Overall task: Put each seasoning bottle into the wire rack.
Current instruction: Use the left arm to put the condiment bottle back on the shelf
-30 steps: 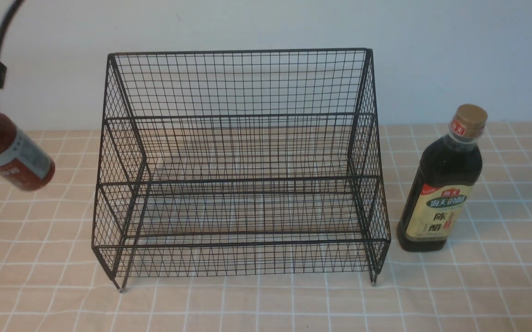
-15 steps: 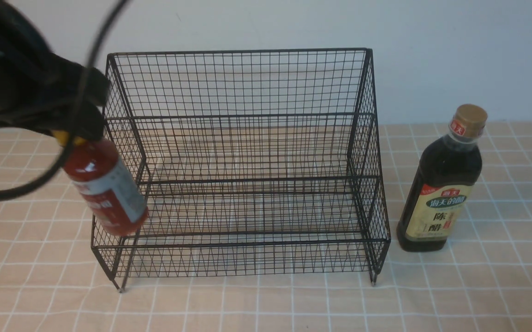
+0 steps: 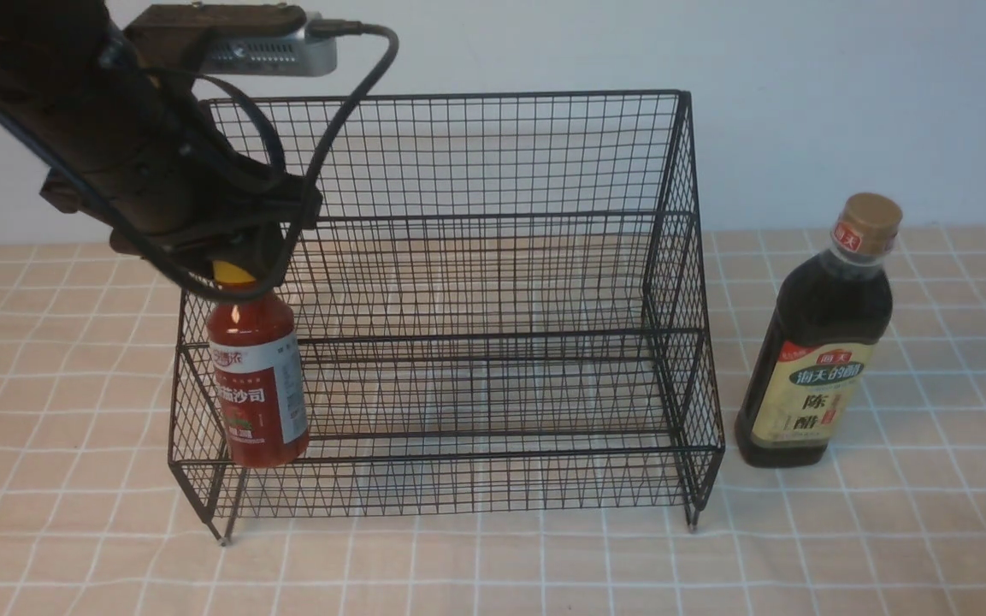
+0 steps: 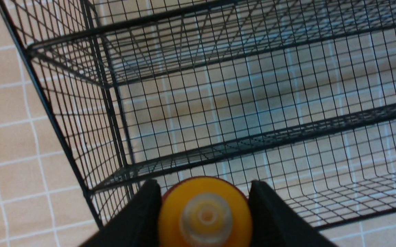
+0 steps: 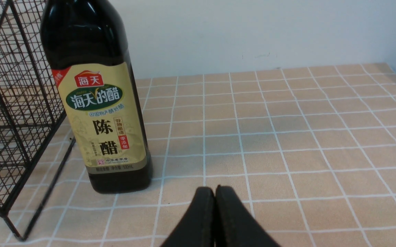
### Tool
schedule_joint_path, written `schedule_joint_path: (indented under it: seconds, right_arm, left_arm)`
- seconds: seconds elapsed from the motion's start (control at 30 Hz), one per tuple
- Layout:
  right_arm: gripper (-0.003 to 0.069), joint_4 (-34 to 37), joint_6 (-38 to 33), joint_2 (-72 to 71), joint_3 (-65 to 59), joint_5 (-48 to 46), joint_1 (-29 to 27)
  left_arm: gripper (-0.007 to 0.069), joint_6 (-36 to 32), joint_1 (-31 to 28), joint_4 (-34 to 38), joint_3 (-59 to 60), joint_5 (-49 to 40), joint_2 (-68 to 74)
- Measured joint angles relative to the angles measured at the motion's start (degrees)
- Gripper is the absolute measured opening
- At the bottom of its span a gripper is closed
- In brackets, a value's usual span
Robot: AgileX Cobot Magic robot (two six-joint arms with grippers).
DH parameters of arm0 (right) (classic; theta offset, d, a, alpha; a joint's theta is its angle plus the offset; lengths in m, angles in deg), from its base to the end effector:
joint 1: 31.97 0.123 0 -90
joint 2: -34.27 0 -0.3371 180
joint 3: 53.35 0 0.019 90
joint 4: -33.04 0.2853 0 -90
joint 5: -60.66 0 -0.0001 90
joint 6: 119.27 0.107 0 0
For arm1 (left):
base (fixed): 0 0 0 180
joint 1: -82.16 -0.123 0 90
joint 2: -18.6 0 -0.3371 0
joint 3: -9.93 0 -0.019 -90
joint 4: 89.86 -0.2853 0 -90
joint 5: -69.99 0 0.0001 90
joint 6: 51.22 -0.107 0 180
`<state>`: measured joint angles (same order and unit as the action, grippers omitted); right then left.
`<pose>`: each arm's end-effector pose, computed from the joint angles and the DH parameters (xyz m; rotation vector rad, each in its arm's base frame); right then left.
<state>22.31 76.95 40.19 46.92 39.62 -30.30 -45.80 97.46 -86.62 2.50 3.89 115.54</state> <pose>0.0503 -0.0057 0.1682 0.1196 1.8518 0.0333 0.3554 -0.1030 0.3817 0.2189 2.7184 -0.1820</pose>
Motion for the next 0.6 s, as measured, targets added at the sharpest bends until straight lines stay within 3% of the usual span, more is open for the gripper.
schedule_joint_path:
  seconds: [0.6]
  right_arm:
    - [-0.0014,0.0,0.0,0.0,0.0,0.0,0.0]
  left_arm:
    - [0.0287,1.1,0.1,-3.6,0.2,-0.1,-2.5]
